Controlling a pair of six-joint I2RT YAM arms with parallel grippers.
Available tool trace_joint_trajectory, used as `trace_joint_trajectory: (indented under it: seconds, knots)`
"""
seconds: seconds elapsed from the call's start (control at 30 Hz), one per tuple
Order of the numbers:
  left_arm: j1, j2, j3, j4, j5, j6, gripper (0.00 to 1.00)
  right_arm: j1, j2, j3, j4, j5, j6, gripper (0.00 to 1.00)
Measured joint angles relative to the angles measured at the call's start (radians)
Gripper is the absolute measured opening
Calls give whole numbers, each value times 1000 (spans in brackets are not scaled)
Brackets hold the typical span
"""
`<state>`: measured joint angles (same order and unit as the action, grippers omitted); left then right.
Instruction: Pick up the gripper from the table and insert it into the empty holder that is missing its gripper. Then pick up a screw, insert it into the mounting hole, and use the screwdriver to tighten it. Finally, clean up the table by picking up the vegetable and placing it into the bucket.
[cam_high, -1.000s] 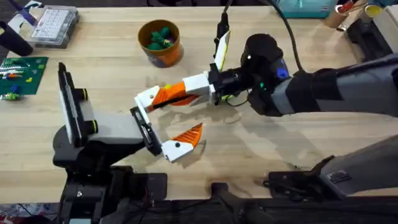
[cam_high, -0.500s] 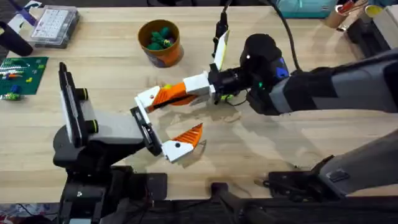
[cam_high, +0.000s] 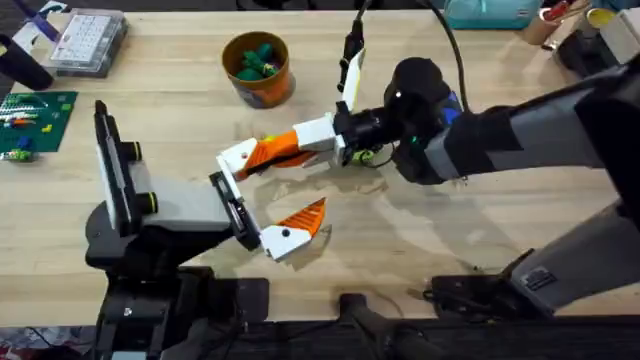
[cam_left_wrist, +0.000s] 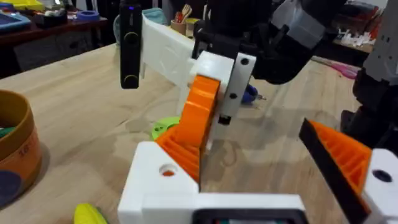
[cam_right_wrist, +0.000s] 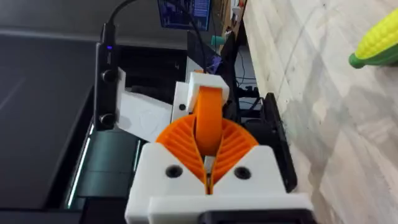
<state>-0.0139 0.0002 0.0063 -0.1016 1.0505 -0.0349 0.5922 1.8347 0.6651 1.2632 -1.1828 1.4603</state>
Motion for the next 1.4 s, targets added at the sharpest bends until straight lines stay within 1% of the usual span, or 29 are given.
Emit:
trace_joint_trajectory:
  seconds: [0.23, 1.4]
  knots:
    - [0, 0, 0, 0, 0, 1, 987, 0, 3, 0, 16, 4, 35, 14]
    - [0, 0, 0, 0, 0, 1, 987, 0, 3, 0, 15, 15, 35, 10]
